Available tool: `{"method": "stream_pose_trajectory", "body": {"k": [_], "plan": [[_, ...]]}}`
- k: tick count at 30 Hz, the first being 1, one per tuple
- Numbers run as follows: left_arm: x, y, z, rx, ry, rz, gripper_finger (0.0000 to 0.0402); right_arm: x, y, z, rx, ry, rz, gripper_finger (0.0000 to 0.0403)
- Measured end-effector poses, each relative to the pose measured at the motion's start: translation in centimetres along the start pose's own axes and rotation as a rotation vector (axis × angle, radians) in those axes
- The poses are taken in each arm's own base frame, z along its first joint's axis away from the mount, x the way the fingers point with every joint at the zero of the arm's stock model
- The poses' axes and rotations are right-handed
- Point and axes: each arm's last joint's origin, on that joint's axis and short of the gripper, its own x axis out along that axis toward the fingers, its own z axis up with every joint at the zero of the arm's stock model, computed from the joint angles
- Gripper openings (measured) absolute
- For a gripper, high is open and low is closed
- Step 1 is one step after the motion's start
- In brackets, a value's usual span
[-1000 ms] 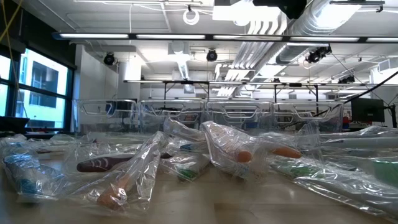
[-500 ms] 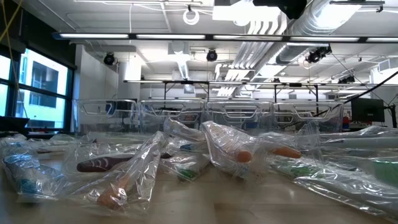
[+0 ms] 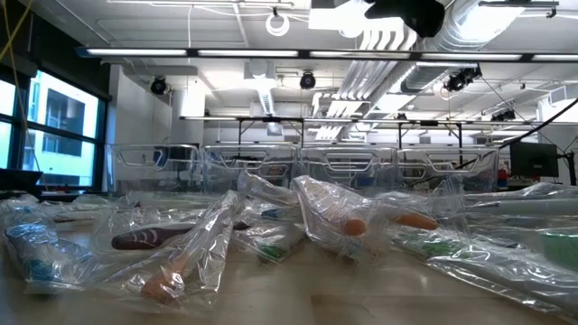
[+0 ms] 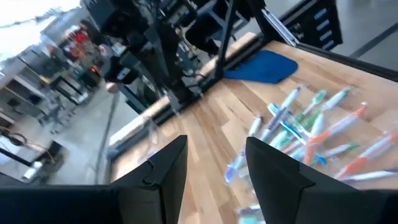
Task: Pick & Place Toothbrushes
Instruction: Put the violet toothbrush into the right transparent bin
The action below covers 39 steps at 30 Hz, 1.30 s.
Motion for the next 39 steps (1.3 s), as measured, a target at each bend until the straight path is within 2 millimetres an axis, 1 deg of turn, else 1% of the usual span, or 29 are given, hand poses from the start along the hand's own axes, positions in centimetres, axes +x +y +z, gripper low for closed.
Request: {"method": "stream_pose_trajectory", "body": {"k": [3,6,10,13,15,20,25,33,39], "plan": [[0.8,-0.4,-0.2,-0.016,0.010,-0.053,0.0159,1.2,0.2,-0.6,-0.012,0.040,-0.016,0.0106],[2.2,-1.0,-0.8,-0.046,0.059,-0.086,0.0159,2.7,0.3,-1.4,-0.034,0.081,-0.044,0.0106],[4.0,-1.7,-1.5,-0.049,0.112,-0.114,0.0159,4.6,0.6,-2.1,-0.023,0.084,-0.068,0.0106],[5.1,-2.2,-1.9,-0.054,0.135,-0.128,0.0159,5.4,0.8,-2.3,-0.040,0.080,-0.059,0.0106],[5.7,-2.3,-1.9,-0.057,0.116,-0.128,0.0159,5.5,0.8,-2.4,-0.073,0.088,-0.060,0.0106],[5.7,-2.2,-1.7,-0.055,0.091,-0.140,0.0159,5.2,0.8,-2.2,-0.089,0.078,-0.056,0.0106],[5.3,-1.9,-1.2,-0.002,0.046,-0.118,0.0159,5.1,0.6,-1.9,-0.078,0.067,-0.059,0.0106],[5.2,-1.5,-1.0,0.018,0.049,-0.088,0.0159,5.1,0.4,-2.0,-0.116,0.080,-0.063,0.0106],[5.2,-1.3,-0.7,0.022,0.042,-0.081,0.0159,5.3,-0.6,-2.2,-0.036,0.152,-0.071,0.0106]]}}
